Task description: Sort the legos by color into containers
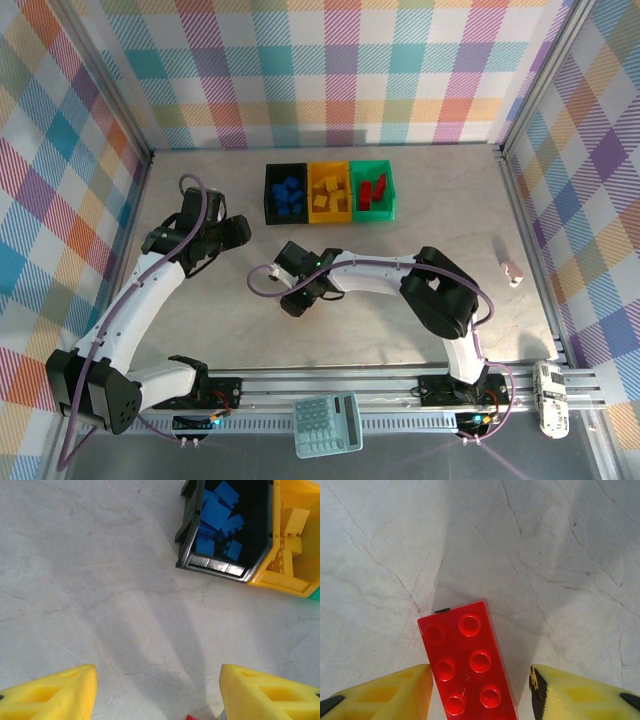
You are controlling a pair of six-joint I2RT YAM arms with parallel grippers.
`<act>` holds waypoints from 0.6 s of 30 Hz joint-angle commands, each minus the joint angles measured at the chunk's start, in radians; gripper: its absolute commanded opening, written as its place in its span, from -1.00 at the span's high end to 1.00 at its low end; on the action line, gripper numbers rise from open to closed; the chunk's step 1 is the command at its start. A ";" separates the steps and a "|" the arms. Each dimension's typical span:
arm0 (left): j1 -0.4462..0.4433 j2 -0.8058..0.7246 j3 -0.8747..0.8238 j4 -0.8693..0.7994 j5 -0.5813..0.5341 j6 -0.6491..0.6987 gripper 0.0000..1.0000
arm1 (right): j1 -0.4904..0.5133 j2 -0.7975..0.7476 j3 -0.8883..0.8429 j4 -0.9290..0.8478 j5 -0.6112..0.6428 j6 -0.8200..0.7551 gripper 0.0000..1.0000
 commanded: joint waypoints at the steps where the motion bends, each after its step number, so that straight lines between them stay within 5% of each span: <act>1: 0.015 -0.025 0.027 -0.026 0.013 0.019 -0.30 | 0.006 0.020 0.032 -0.021 0.010 -0.001 -0.05; 18: 0.015 -0.026 0.052 -0.048 0.048 0.023 -0.30 | -0.062 -0.057 -0.017 -0.021 0.009 0.051 0.36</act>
